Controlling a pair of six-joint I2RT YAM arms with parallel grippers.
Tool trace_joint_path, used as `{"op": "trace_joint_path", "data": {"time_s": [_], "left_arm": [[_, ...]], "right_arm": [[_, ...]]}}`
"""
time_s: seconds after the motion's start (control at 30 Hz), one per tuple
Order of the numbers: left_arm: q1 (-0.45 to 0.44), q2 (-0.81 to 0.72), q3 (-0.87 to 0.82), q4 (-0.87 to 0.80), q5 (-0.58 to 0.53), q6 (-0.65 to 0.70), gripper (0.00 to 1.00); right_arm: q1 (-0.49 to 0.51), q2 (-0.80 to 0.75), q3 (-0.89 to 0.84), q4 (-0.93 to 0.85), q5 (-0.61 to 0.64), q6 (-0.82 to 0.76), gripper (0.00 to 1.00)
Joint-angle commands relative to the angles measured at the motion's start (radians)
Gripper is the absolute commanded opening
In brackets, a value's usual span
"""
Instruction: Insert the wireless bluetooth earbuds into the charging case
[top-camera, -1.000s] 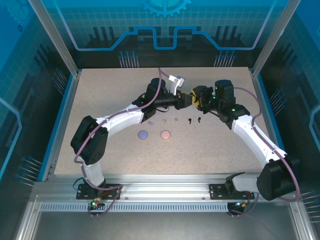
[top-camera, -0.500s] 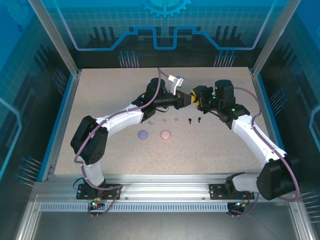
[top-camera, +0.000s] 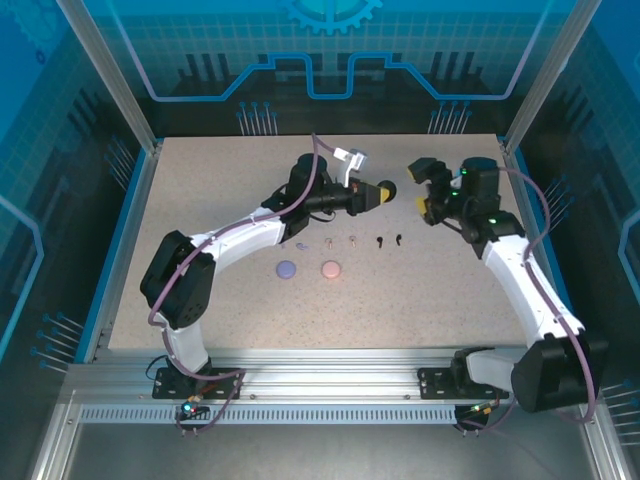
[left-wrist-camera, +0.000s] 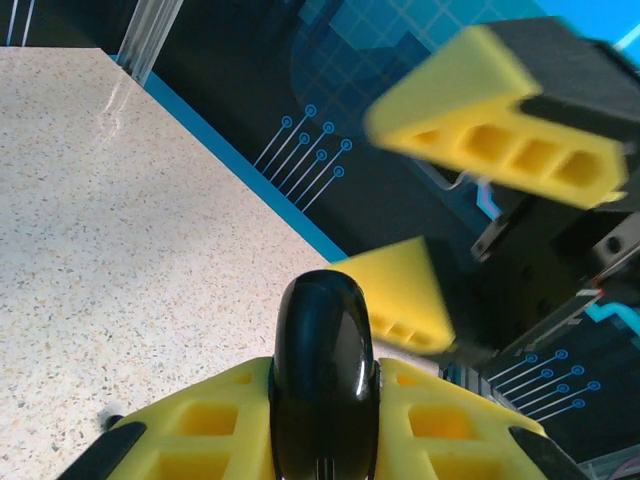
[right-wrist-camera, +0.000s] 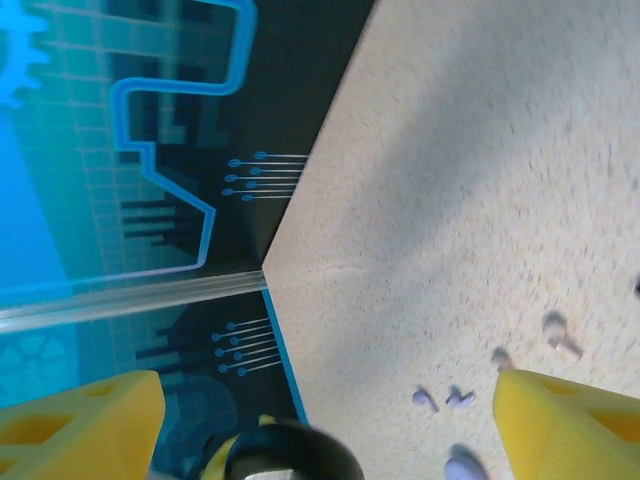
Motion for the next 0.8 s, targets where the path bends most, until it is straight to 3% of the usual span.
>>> {"op": "trace_joint_path", "data": {"time_s": [0.0, 0.1, 0.27, 0.77], "left_arm": [[0.027, -0.023, 0.019, -0.013, 0.066, -0.009, 0.0], [0.036, -0.025, 0.039, -0.048, 0.105, -0.003, 0.0], [0.038, -0.018, 0.069, -0.094, 0.158, 0.009, 0.0], [0.035, -0.021, 0.087, -0.1, 0.202, -0.008, 0.0]], "right_arm": [[-0.049, -0.054, -0.042, 0.045, -0.172, -0.301, 0.85], [-0.053, -0.073, -0.097, 0.114, -0.294, -0.461, 0.85], [-0.048, -0.075, -0.159, 0.16, -0.39, -0.575, 0.83], [0.006, 0.036, -0.149, 0.18, -0.349, -0.604, 0.75]]}}
